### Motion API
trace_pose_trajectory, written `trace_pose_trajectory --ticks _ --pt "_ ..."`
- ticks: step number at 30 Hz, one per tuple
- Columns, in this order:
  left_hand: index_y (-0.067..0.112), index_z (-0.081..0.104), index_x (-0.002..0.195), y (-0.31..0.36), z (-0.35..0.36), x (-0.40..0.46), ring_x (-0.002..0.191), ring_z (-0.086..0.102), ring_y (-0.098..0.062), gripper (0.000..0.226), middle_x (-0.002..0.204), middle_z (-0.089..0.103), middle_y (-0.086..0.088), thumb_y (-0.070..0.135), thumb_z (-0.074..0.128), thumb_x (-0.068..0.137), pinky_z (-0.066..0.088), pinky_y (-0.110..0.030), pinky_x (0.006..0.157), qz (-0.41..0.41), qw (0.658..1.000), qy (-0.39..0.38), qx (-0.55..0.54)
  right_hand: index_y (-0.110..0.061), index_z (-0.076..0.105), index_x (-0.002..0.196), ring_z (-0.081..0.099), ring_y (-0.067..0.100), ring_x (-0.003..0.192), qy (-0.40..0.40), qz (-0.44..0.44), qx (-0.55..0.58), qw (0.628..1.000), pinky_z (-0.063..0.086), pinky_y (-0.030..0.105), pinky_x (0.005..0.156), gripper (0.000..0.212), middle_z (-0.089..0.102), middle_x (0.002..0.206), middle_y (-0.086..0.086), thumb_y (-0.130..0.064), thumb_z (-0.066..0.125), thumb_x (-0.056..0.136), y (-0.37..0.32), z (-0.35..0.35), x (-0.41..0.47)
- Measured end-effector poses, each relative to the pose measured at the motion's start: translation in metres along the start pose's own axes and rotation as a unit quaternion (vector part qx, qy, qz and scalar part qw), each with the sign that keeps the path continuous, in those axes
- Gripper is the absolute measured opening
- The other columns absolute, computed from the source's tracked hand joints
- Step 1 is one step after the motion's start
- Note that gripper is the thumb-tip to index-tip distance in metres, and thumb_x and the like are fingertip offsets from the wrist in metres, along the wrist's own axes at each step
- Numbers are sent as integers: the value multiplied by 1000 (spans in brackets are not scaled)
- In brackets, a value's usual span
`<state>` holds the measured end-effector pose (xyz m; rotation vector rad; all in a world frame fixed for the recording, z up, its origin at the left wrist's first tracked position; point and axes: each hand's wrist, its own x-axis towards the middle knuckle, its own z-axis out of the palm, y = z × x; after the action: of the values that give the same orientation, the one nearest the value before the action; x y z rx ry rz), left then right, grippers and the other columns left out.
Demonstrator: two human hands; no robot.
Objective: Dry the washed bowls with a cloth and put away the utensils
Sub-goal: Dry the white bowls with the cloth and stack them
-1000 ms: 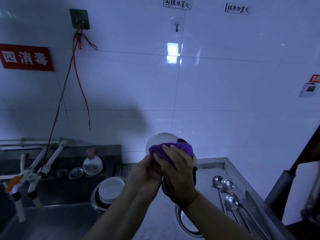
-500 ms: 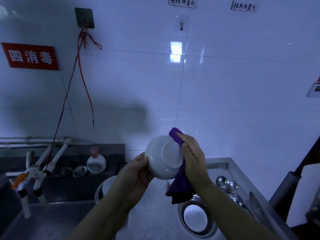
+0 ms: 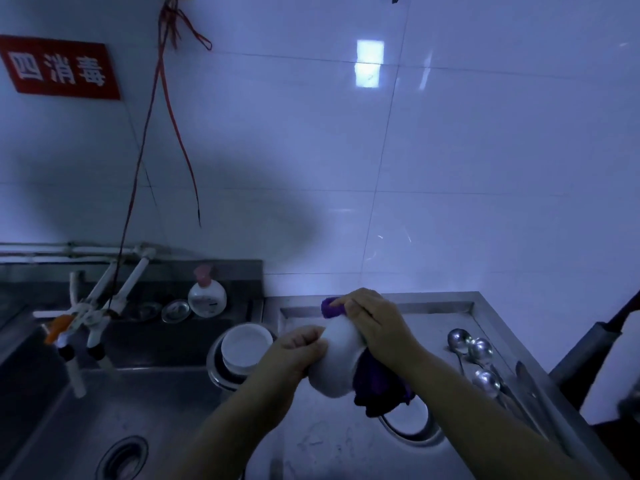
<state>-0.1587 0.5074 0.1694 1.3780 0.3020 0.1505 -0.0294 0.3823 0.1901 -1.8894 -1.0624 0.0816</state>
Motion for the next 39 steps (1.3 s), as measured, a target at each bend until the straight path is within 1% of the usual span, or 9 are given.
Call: trace_pose_trajectory --ticks 3,9,13,19,22,28,32,36,39 --pt "22 70 93 -22 -13 1 91 64 -16 20 95 69 1 15 51 92 49 -23 69 -12 995 4 101 -27 66 96 57 -11 90 24 66 46 997 39 6 82 29 63 95 -18 -5 47 98 26 19 -13" --pt "25 67 78 -50 -61 27 71 60 -7 21 75 66 6 10 58 90 44 -16 63 14 954 91 286 -15 67 108 55 1 86 67 137 -7 988 37 0 77 22 60 103 1 -6 49 97 72 51 -32" --pt "18 68 85 -58 -103 55 69 54 -16 12 72 60 0 12 58 88 36 -25 61 17 888 143 437 -14 67 107 55 1 87 85 146 -9 986 38 0 74 22 57 101 0 -5 49 97 85 56 -34" --pt "21 52 62 -78 -133 79 69 56 -25 25 63 53 1 19 57 87 33 -28 58 23 794 174 582 -9 68 107 55 2 93 86 132 -40 987 35 -1 79 22 61 102 4 0 53 94 103 61 -41" --pt "10 63 70 -90 -141 88 72 61 -30 18 74 65 -9 14 57 87 40 -31 59 48 746 159 645 -7 68 107 57 1 92 85 131 -47 987 36 -1 77 23 63 100 4 3 54 93 110 63 -47" --pt "12 67 60 -103 -148 92 47 59 -27 20 54 62 -6 -1 81 55 46 -27 42 85 659 87 742 -7 67 105 56 -12 88 88 164 -14 982 37 -3 70 23 64 96 6 6 53 92 125 65 -53" --pt "10 66 59 -109 -149 91 44 57 -26 25 50 59 -7 -7 81 48 44 -27 39 111 647 76 750 -8 66 106 58 1 87 100 184 -7 978 37 -2 71 22 65 97 7 3 53 93 136 64 -51" --pt "6 66 61 -113 -145 92 44 56 -27 21 51 59 -10 -9 77 52 44 -29 40 109 643 83 753 -12 65 107 58 -6 85 102 194 11 975 38 -1 68 23 63 96 4 2 52 94 142 58 -47" --pt "4 65 62 -112 -139 91 46 56 -29 10 52 58 -13 -4 59 65 48 -32 41 132 642 104 748 -18 63 106 57 -8 86 104 191 11 976 39 0 70 25 62 95 -4 0 51 94 147 51 -43"
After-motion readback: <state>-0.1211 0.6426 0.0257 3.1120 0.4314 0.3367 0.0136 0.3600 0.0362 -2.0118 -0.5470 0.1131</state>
